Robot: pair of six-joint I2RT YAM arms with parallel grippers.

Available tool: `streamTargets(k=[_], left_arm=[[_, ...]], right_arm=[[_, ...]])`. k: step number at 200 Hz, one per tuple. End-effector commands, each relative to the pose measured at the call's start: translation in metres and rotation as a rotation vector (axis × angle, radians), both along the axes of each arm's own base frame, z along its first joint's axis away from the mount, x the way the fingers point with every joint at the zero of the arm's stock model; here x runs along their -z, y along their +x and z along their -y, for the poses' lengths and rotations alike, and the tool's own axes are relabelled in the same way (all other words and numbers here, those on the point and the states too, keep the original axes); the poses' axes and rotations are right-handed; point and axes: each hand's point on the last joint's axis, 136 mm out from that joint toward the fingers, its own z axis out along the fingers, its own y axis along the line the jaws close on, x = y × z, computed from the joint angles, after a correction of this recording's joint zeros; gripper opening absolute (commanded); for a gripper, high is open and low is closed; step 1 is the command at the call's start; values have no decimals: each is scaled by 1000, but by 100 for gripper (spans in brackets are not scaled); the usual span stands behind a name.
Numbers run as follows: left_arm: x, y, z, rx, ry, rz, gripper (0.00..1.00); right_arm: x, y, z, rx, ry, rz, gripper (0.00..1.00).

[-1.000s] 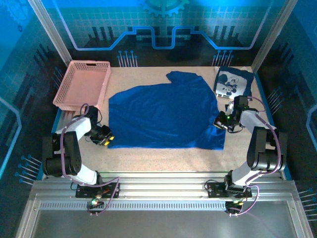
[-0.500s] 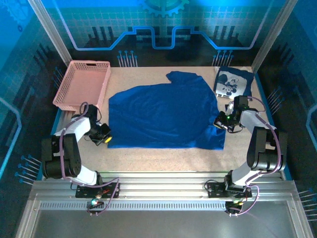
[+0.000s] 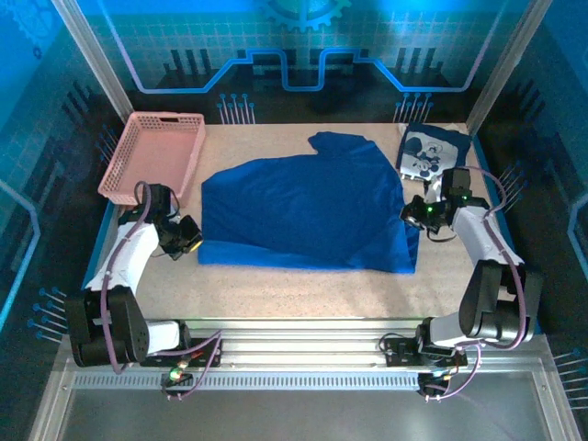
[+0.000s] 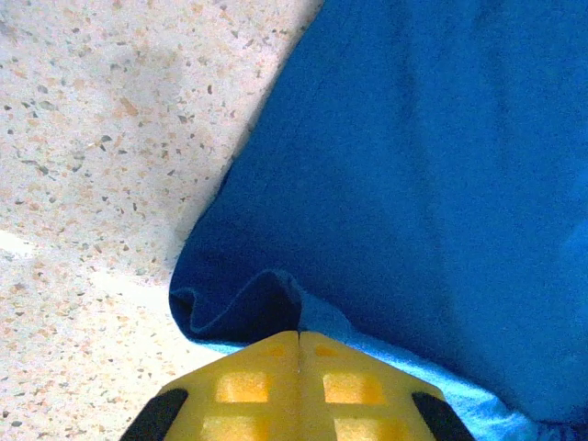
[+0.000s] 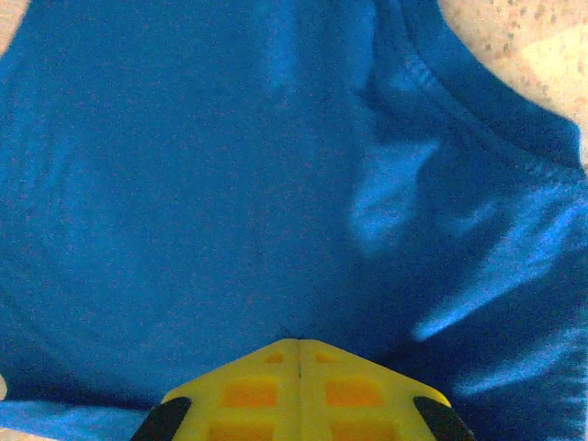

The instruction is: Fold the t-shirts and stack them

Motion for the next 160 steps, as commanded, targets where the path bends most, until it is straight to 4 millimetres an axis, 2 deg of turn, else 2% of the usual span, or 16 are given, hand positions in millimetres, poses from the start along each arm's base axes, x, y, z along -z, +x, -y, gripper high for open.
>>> streamTargets(k=[1,30,90,160], left_arm=[[-14,0,-5,-4,25,12,0],[-19,3,-12,-12,57,29,0],[-28,8,-29,-39,109,51,0],[-40,31,-31,-46,93,118,0]], right_arm=[[-25,0,-6,-27,-9,32,0],[-38,3,-1,-24,-33,49,0],[-43,8,11,19,-37,62,0],[-55,30,16,33,-11,115,0]])
